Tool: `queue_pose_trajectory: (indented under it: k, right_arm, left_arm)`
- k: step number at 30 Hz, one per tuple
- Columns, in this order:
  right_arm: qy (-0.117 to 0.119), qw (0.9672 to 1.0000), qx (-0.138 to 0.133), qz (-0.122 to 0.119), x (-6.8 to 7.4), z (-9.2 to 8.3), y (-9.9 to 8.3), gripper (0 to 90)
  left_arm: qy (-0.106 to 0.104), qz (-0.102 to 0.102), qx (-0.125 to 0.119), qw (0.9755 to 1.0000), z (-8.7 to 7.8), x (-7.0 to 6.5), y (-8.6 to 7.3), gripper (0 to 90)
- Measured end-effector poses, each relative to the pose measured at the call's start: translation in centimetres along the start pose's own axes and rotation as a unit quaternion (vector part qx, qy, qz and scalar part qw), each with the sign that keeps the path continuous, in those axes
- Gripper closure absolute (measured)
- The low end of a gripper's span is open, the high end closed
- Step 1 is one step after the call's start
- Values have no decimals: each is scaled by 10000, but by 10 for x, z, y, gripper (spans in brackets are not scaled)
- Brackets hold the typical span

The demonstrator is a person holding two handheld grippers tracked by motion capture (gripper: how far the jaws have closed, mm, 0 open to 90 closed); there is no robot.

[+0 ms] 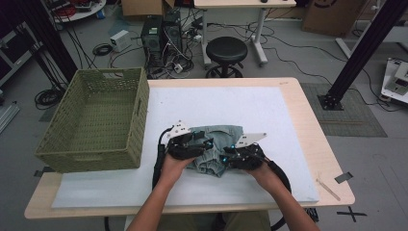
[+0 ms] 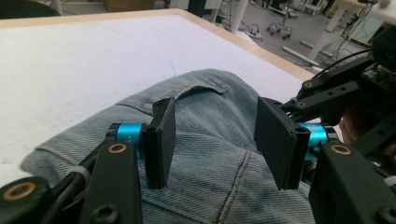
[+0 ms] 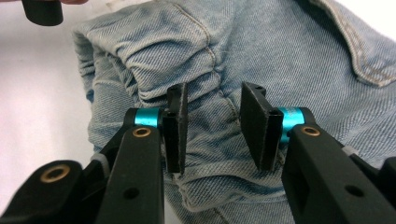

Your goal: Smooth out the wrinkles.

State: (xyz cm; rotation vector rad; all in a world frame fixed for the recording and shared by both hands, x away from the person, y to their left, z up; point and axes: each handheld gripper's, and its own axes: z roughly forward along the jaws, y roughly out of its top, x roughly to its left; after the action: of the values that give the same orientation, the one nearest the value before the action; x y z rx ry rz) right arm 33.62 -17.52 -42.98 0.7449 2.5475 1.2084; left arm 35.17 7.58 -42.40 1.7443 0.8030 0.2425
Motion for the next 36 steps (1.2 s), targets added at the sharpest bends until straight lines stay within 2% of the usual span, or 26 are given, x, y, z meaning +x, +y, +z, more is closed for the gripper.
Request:
queue_pose_trajectory:
  k: [2, 4, 6, 8, 9, 11, 13, 16, 21, 23, 27, 29, 30, 31, 32, 34, 36]
  right_arm:
    - [45, 10000, -54, 57, -2, -4, -1, 634]
    - [33, 9991, -362, 211, -5, -16, -3, 592]
    - [36, 9961, -762, 453, -10, -32, -9, 600]
    - [-169, 9921, -1072, 631, -15, -49, -16, 659]
    - [-206, 9920, -1056, 660, -18, -52, -19, 690]
    - [-352, 9955, -638, 612, -22, -53, -25, 741]
    - [-339, 9977, -261, 521, -21, -48, -31, 773]
    - [-404, 9982, 219, 382, -19, -38, -40, 796]
    - [-438, 9982, 330, 224, -19, -34, -47, 804]
    - [-470, 9984, 303, 95, -18, -33, -48, 805]
    - [-398, 9989, 213, 128, -20, -34, -51, 797]
    - [-471, 9981, 242, 306, -22, -36, -47, 677]
    - [-436, 9977, 105, 517, -24, -39, -45, 648]
    - [-447, 9968, -150, 653, -26, -44, -43, 620]
    - [-582, 9951, -397, 700, -27, -49, -40, 579]
    - [-859, 9916, -646, 718, -28, -54, -31, 542]
    - [-914, 9910, -773, 602, -27, -52, -18, 532]
  left_arm:
    - [12, 109, 230, 9997, 6, -2, -3, 488]
    - [30, 78, 237, 9997, 7, -3, -6, 496]
    - [25, 78, 254, 9996, 7, -2, -8, 521]
    - [66, 89, 319, 9994, 7, -3, -11, 541]
    - [77, 97, 342, 9993, 7, -3, -13, 554]
    - [109, 53, 307, 9995, 8, -4, -15, 569]
    - [127, 64, 291, 9995, 8, -5, -16, 582]
    - [133, 105, 301, 9994, 7, -5, -16, 594]
    - [148, 96, 319, 9993, 8, -6, -17, 598]
    - [138, 123, 346, 9992, 8, -6, -17, 614]
    - [129, 155, 315, 9993, 7, -8, -21, 637]
    - [128, 125, 293, 9994, 6, -7, -21, 637]
    - [122, 93, 278, 9995, 5, -8, -21, 635]
    - [131, 46, 235, 9996, 4, -8, -20, 620]
    - [140, -27, 171, 9998, 3, -8, -19, 583]
    - [181, 9, 21, 9998, -1, -8, -15, 538]
    - [276, 82, -75, 9996, -4, -8, -14, 530]
